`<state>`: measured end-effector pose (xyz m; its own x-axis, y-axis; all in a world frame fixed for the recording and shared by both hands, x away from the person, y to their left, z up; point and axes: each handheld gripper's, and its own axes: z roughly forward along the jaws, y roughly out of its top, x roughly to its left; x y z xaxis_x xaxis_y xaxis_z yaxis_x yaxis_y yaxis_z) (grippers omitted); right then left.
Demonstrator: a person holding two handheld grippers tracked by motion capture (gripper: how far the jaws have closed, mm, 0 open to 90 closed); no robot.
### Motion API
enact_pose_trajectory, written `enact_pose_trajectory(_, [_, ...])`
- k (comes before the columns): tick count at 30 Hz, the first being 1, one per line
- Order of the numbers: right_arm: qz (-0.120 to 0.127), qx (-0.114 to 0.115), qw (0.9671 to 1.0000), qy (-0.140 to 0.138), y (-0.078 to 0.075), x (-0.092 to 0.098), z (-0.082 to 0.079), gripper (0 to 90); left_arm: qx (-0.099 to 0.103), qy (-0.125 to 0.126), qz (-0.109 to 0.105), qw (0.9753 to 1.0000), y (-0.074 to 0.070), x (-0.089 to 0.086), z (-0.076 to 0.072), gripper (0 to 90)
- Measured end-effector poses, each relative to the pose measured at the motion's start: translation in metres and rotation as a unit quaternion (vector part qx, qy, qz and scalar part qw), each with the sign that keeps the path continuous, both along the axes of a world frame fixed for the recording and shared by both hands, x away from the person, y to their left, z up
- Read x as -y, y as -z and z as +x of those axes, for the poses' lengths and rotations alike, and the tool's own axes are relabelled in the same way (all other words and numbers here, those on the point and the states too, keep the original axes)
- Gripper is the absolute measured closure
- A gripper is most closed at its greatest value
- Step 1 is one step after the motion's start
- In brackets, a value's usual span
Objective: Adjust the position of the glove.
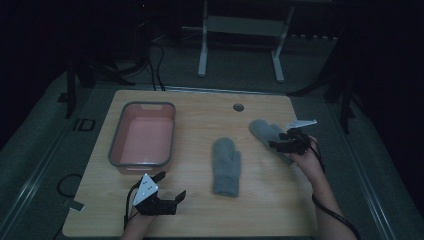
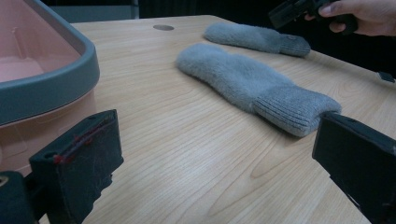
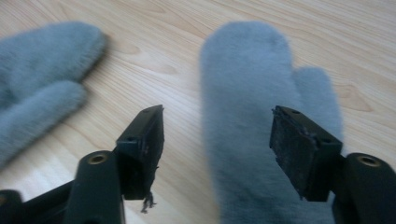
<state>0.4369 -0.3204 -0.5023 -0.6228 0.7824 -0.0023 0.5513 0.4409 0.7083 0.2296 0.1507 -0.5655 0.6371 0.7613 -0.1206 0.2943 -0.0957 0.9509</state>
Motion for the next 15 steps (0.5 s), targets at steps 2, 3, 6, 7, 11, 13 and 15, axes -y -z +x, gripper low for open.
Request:
enact_pose_trajectory(2, [-0.007,0.000,1.0000,0.004,0.003,0.005,0.005,39.7,-0.003,-0.001,-0.001,1.0000,0.000,0.000,0.000,1.8])
enact_pose_trajectory(3, [-0.010,-0.005,0.9999,0.005,0.005,0.007,0.007,40.2,-0.003,0.001,0.000,1.0000,0.000,0.000,0.000,1.8])
enact_pose_trajectory(6, [-0.025,-0.010,0.9996,0.003,0.011,0.010,0.013,42.2,-0.003,0.002,-0.001,1.0000,0.000,0.001,0.000,1.8])
enact_pose_trajectory(7, [-0.039,-0.007,0.9992,0.003,0.014,0.010,0.014,43.1,-0.003,0.002,-0.001,1.0000,0.000,0.001,0.000,1.8])
enact_pose_trajectory(11, [-0.064,-0.007,0.9979,0.004,0.024,0.009,0.018,48.7,-0.005,0.003,0.000,1.0000,0.000,0.001,0.000,1.8])
enact_pose_trajectory(13, [-0.071,-0.008,0.9974,0.006,0.029,0.009,0.019,53.3,-0.006,0.005,0.001,1.0000,0.001,0.001,0.000,1.8])
enact_pose_trajectory(15, [-0.073,-0.004,0.9973,0.006,0.033,0.009,0.019,54.7,-0.005,0.005,0.000,1.0000,0.000,0.001,0.000,1.8])
